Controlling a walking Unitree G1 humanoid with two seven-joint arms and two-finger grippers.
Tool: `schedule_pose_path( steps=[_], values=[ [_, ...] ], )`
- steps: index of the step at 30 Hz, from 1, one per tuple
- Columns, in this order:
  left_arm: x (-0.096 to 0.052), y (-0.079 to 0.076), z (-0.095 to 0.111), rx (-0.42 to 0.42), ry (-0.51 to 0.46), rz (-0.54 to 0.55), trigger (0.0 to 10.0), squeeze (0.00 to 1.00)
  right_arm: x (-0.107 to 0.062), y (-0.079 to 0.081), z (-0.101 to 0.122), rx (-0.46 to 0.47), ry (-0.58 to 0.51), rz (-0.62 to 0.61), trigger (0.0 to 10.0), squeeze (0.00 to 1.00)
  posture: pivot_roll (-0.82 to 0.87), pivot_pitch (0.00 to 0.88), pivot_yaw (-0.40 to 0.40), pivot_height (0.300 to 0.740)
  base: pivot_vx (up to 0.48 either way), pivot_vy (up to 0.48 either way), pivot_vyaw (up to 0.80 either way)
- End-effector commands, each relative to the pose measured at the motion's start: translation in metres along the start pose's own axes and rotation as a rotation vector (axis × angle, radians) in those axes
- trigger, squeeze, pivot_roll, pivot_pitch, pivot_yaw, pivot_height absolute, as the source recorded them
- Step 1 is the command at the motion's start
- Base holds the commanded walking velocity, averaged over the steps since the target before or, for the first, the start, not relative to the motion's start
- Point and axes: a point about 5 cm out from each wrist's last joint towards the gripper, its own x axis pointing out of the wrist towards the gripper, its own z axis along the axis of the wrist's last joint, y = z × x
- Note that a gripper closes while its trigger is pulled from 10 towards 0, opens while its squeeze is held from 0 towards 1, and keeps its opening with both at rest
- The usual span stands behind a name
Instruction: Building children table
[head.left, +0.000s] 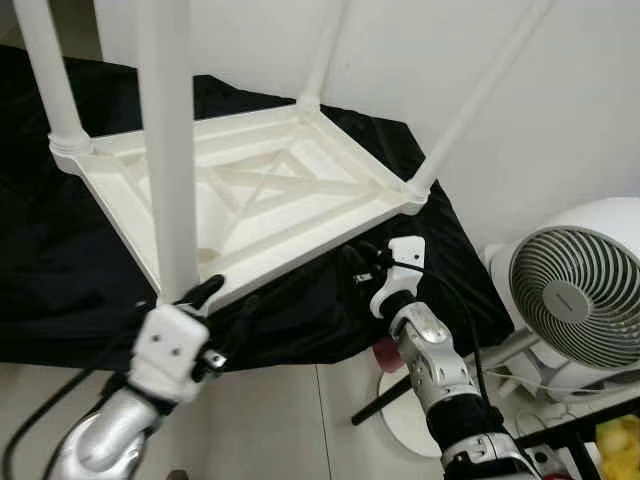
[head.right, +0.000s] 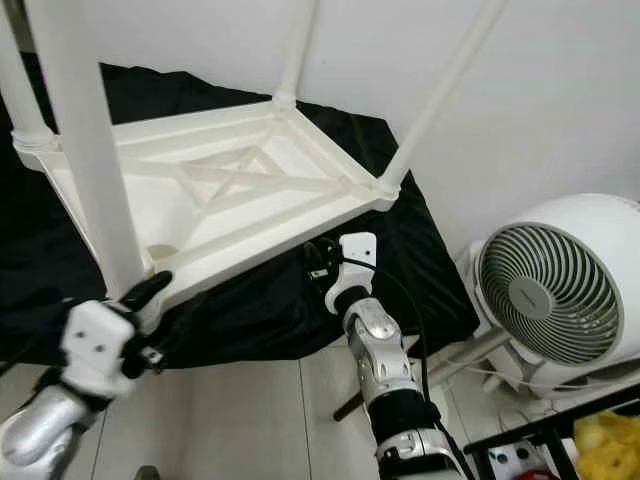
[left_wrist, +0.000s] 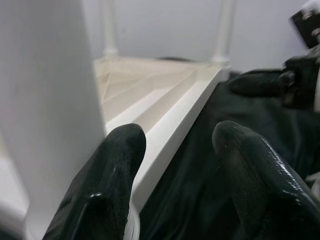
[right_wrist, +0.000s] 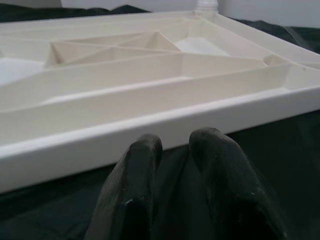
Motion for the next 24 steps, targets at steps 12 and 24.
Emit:
schedule_pose_path(
  steps=[12, 24],
  values=[
    [-0.066, 0.049, 0.004, -0.052, 0.301, -0.126, 10.0, 0.0, 0.004, -0.004, -0.003, -0.012, 0.012, 0.009, 10.0, 0.0, 0.22, 0.109, -0.237, 0.74, 0.0, 0.0, 0.0],
    [-0.064, 0.145, 0.016, 0.153, 0.279, 0.256, 10.0, 0.0, 0.005, -0.006, -0.005, 0.002, 0.01, -0.014, 10.0, 0.0, 0.22, 0.1, -0.237, 0.74, 0.0, 0.0, 0.0]
  ],
)
